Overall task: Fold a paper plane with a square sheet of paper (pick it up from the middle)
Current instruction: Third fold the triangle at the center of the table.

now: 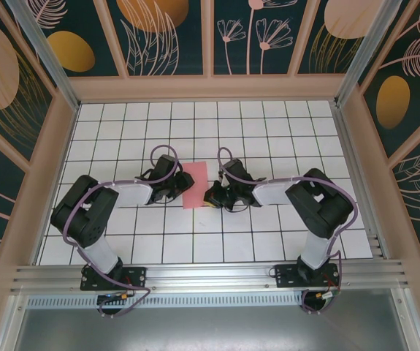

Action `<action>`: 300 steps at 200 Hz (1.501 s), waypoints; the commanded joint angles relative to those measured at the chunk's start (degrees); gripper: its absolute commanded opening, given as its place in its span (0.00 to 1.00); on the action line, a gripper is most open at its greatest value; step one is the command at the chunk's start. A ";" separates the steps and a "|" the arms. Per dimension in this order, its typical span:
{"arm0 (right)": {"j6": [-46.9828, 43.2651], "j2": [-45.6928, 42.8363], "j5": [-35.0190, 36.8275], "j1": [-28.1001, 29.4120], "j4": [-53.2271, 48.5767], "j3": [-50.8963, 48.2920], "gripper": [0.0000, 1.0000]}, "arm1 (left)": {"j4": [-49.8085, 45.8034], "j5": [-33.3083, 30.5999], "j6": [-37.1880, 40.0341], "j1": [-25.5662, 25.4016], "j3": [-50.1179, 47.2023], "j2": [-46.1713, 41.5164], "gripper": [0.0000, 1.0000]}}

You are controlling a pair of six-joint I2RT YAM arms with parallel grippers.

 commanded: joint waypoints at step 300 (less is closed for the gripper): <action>-5.29 5.15 -1.49 -2.43 -14.40 12.26 0.06 | -2.38 7.19 11.58 0.12 6.05 5.35 0.25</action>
